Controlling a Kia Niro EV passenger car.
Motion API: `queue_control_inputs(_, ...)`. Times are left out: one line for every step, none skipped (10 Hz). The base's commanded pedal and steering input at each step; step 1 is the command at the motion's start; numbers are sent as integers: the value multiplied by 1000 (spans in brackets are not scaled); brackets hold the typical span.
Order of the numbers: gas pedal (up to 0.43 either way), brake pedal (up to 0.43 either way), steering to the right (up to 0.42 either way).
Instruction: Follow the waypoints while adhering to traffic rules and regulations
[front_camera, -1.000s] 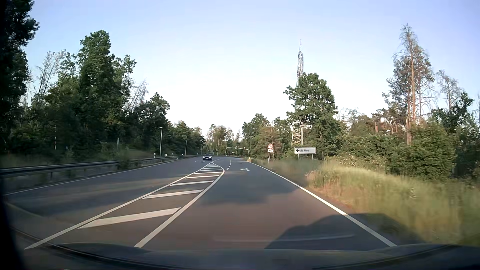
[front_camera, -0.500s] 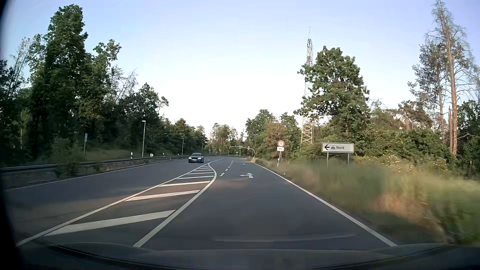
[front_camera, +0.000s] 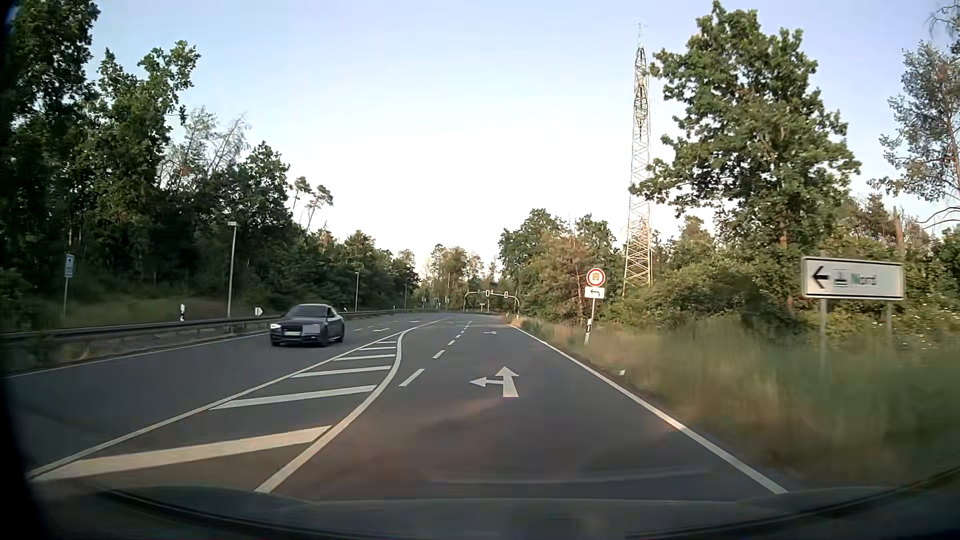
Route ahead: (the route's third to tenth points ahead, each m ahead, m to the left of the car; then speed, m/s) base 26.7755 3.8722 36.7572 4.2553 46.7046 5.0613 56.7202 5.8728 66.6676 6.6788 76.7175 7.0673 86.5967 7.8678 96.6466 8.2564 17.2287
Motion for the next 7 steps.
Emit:
queue_control_inputs(0, 12, -7)
queue_control_inputs(0, 12, -6)
queue_control_inputs(0, 12, -7)
queue_control_inputs(0, 12, -6)
queue_control_inputs(0, 12, -6)
queue_control_inputs(0, 12, -6)
queue_control_inputs(0, 12, -6)
